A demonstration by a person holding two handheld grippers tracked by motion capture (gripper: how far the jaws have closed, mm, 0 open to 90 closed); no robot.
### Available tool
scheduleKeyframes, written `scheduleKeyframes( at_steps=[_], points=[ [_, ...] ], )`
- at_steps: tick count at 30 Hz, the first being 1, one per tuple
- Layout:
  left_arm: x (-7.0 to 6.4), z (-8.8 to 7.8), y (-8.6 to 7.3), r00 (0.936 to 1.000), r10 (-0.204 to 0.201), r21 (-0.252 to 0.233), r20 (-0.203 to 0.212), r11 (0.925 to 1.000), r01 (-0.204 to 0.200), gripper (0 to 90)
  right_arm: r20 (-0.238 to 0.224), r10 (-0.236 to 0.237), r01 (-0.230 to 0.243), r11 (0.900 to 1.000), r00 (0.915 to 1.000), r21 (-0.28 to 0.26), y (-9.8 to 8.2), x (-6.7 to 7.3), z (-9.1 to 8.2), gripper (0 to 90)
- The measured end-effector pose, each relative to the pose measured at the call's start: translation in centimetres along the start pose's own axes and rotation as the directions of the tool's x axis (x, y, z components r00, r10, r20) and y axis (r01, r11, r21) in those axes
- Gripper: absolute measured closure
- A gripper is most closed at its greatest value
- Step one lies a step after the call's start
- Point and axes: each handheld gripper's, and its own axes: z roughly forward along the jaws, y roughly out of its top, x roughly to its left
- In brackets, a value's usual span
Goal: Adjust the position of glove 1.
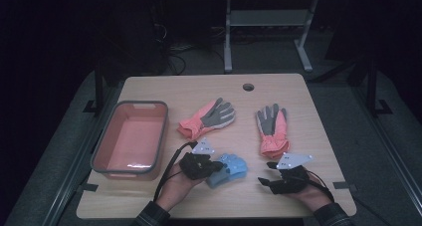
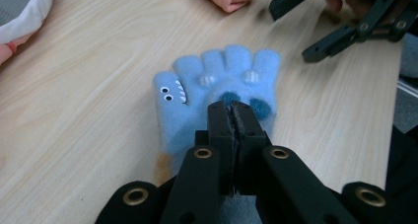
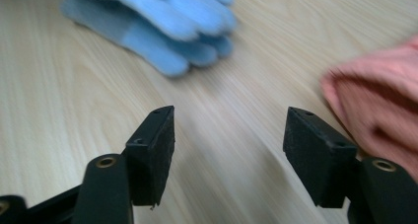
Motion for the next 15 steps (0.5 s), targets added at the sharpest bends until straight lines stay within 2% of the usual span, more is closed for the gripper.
scheduleKeyframes(
  at_steps=[3, 9, 12, 13, 15],
  points=[
    [0.1, 0.2, -0.2, 0.9999, 0.001, 0.011, -0.011, 0.9999, -0.001, 88.3, 0.006, 0.008, -0.008, 1.0, 1.0, 0.001, -0.4, -0.3, -0.3, 33.2],
    [0.3, 0.9, -0.6, 0.9999, -0.011, 0.046, 0.012, 0.9989, 0.01, 88.1, 0.017, 0.014, -0.014, 1.0, 0.9998, 0.011, -0.6, -0.7, -0.3, 30.1],
    [0.2, 1.4, -0.8, 0.9998, -0.001, 0.069, 0.018, 0.9976, 0.0, 87.8, 0.021, 0.008, -0.008, 1.0, 0.9998, 0.022, -0.7, -0.6, -0.1, 29.1],
    [0.2, 1.6, -0.8, 0.9997, 0.013, 0.082, 0.02, 0.9965, -0.015, 86.8, 0.022, 0.003, -0.004, 1.0, 0.9998, 0.027, -0.7, -0.6, 0.0, 28.6],
    [0.1, 1.7, -0.9, 0.9998, 0.018, 0.08, 0.012, 0.9966, -0.019, 86.0, 0.022, 0.003, -0.003, 1.0, 0.9997, 0.028, -0.7, -0.6, 0.0, 28.5]
  ],
)
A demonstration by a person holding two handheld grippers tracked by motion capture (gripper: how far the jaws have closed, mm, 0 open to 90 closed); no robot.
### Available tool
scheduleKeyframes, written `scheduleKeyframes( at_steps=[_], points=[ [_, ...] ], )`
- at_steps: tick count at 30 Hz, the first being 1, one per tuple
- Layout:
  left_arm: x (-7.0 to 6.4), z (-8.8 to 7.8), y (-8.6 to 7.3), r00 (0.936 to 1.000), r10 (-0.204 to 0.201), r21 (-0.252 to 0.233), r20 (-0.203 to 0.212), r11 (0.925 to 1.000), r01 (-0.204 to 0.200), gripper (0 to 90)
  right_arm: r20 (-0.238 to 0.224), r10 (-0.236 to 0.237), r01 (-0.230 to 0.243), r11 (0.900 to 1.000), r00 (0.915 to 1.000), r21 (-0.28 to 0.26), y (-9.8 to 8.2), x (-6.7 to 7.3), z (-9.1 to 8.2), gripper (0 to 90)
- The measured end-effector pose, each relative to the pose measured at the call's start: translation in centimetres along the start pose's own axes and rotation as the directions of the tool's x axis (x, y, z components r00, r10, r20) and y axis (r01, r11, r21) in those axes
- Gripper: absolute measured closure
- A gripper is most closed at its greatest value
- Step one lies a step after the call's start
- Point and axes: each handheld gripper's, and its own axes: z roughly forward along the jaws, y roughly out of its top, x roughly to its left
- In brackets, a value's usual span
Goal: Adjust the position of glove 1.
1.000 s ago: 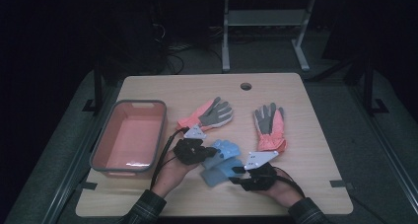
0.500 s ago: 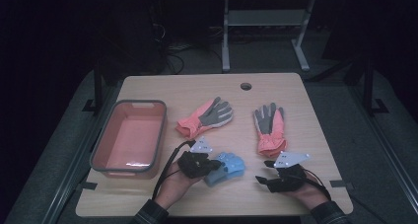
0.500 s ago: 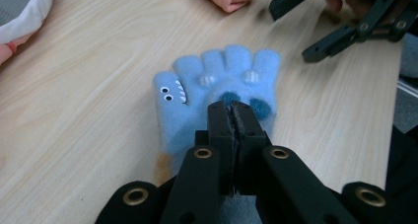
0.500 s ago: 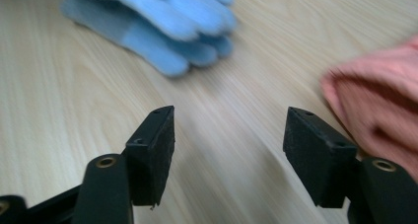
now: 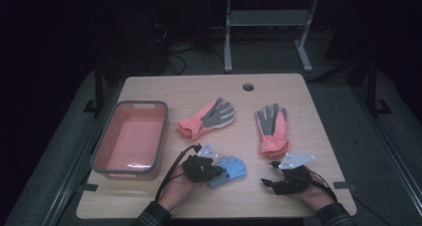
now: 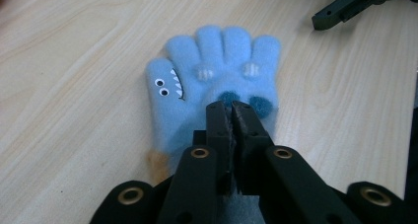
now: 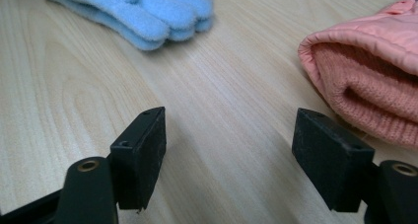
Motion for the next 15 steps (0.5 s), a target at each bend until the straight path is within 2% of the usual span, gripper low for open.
scheduleKeyframes(
  at_steps=[2, 4, 7, 9, 10, 12, 15],
  points=[
    [-0.1, 0.0, 0.0, 1.0, 0.003, -0.006, -0.002, 1.0, -0.003, 80.7, -0.001, 0.003, -0.003, 1.0, 1.0, 0.003, 0.0, 0.0, 0.0, 27.9],
    [-0.1, -0.2, 0.1, 0.9999, 0.01, -0.027, -0.008, 0.9996, -0.01, 70.7, -0.001, 0.001, -0.001, 1.0, 1.0, 0.003, 0.0, -0.1, 0.1, 27.1],
    [-0.2, -0.7, 0.5, 0.9994, 0.024, -0.041, -0.023, 0.9989, -0.025, 49.6, -0.002, 0.002, -0.002, 1.0, 1.0, 0.004, 0.0, -0.1, 0.1, 26.1],
    [-0.2, -0.4, 0.5, 0.9993, 0.024, -0.027, -0.028, 0.9993, -0.025, 27.3, -0.008, 0.01, -0.01, 1.0, 0.9999, 0.008, 0.0, -0.1, 0.1, 25.4],
    [-0.3, -0.2, 0.5, 0.9988, 0.031, -0.022, -0.039, 0.9992, -0.032, 27.3, -0.008, 0.01, -0.01, 1.0, 0.9999, 0.008, 0.0, -0.1, 0.1, 25.4],
    [-0.3, 0.4, 0.5, 0.9984, 0.038, 0.002, -0.042, 0.9993, -0.038, 18.0, -0.011, 0.015, -0.015, 1.0, 0.9998, 0.008, 0.0, -0.1, 0.1, 24.5],
    [-0.3, 1.3, 0.4, 0.9983, 0.045, 0.043, -0.037, 0.9981, -0.043, 15.2, -0.014, 0.014, -0.014, 1.0, 0.9998, 0.008, 0.0, -0.1, 0.2, 23.7]
  ],
)
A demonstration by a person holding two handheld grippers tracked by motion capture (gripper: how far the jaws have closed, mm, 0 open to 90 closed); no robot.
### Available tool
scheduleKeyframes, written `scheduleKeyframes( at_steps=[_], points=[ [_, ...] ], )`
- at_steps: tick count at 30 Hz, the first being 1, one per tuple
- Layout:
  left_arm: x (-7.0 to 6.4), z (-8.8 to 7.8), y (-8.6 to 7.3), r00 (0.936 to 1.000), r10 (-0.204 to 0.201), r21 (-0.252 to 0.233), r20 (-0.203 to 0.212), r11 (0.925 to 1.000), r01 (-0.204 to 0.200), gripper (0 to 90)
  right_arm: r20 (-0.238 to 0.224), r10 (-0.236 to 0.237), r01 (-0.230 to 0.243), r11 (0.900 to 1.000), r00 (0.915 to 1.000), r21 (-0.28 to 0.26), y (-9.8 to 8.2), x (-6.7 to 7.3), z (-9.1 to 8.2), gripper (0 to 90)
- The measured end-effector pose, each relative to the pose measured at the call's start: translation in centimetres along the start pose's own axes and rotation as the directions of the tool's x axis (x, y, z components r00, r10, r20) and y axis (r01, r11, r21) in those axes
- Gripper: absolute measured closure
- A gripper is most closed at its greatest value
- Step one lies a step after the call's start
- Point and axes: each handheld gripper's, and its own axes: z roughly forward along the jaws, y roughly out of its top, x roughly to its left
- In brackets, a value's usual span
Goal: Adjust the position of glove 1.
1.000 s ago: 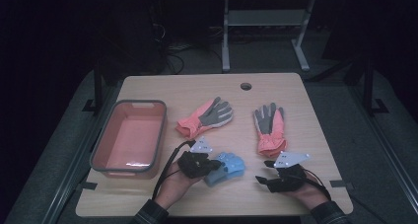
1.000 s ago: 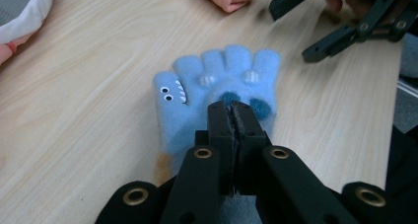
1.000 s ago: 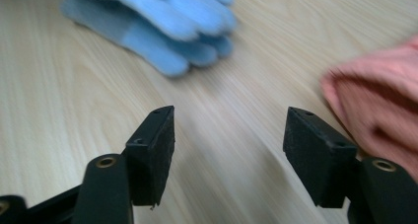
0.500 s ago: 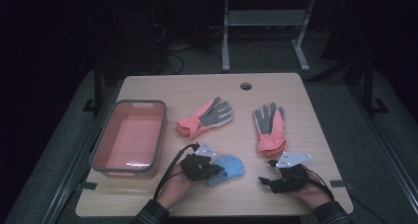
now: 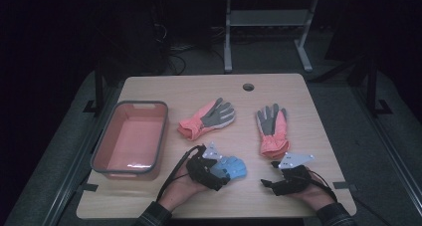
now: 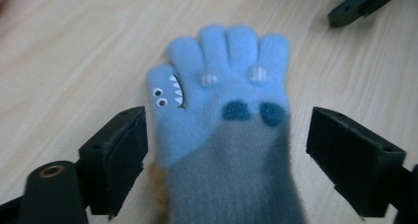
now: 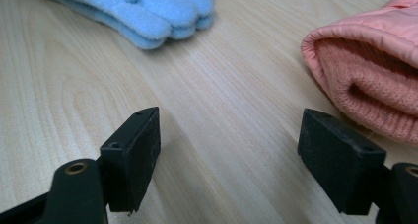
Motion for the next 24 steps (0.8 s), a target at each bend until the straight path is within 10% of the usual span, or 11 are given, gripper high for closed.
scheduleKeyframes(
  at_steps=[14, 24],
  points=[
    [-0.2, 1.6, -0.1, 0.9973, 0.055, 0.053, -0.049, 0.9972, -0.052, 25.1, -0.002, -0.006, 0.006, 1.0, 1.0, -0.011, -0.1, -0.1, 0.1, 21.6],
    [0.4, 1.1, -0.1, 0.9977, 0.048, 0.036, -0.048, 0.9983, -0.046, 66.4, -0.003, -0.007, 0.007, 1.0, 1.0, -0.005, -0.1, -0.1, 0.1, 18.7]
  ],
)
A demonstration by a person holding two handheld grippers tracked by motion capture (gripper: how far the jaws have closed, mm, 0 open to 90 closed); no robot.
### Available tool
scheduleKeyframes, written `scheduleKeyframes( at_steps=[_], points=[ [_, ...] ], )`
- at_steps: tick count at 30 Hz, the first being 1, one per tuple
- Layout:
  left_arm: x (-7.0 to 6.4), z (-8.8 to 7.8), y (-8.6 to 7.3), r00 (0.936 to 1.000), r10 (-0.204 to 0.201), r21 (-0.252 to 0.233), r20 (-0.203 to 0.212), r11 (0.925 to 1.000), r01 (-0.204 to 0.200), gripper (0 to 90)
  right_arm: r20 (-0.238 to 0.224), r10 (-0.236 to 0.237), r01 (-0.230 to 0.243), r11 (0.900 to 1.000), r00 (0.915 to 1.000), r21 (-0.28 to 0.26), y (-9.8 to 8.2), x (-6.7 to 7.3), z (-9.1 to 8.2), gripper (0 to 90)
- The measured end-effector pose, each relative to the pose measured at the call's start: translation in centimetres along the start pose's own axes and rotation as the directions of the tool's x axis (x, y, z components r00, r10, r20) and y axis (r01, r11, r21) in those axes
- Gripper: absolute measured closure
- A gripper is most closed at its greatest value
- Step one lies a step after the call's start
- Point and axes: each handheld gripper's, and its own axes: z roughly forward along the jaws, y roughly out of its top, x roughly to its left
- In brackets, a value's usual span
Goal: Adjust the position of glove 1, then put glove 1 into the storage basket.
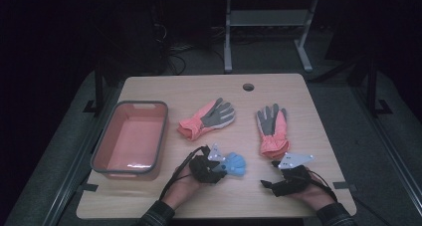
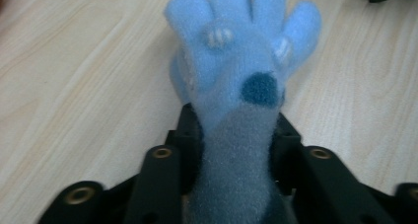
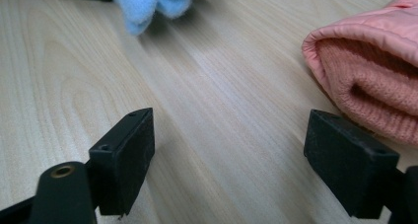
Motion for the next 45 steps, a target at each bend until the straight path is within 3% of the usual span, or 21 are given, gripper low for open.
scheduleKeyframes(
  at_steps=[10, 21, 23, 24, 32, 35, 45],
  points=[
    [0.8, -1.0, 0.4, 0.9957, -0.062, 0.003, 0.068, 0.998, 0.062, 71.7, -0.001, 0.003, -0.003, 1.0, 1.0, 0.009, 0.0, 0.1, 0.1, 14.9],
    [2.0, -3.9, 1.2, 0.9922, -0.101, -0.046, 0.073, 0.9935, 0.104, 71.9, 0.002, 0.006, -0.006, 1.0, 1.0, 0.008, 0.0, 0.1, 0.1, 14.1],
    [2.3, -4.5, 1.3, 0.9899, -0.12, -0.052, 0.076, 0.9909, 0.124, 71.9, 0.002, 0.008, -0.008, 1.0, 1.0, 0.008, 0.0, 0.1, 0.1, 14.0],
    [2.3, -4.9, 1.4, 0.9869, -0.144, -0.073, 0.072, 0.986, 0.15, 71.9, 0.002, 0.008, -0.008, 1.0, 1.0, 0.008, 0.0, 0.1, 0.1, 14.1],
    [4.2, -8.1, 1.7, 0.9828, -0.174, -0.092, 0.062, 0.9795, 0.179, 71.9, 0.003, 0.006, -0.006, 1.0, 1.0, 0.008, 0.0, 0.1, 0.1, 13.8],
    [5.0, -9.4, 1.6, 0.9777, -0.204, -0.113, 0.05, 0.9714, 0.209, 71.9, 0.002, 0.006, -0.006, 1.0, 1.0, 0.009, 0.1, 0.1, 0.1, 13.8],
    [7.2, -13.0, 0.3, 0.9665, -0.257, -0.149, 0.009, 0.9554, 0.255, 71.9, 0.0, -0.001, 0.001, 1.0, 1.0, 0.01, 0.1, 0.0, 0.2, 13.5]
  ],
)
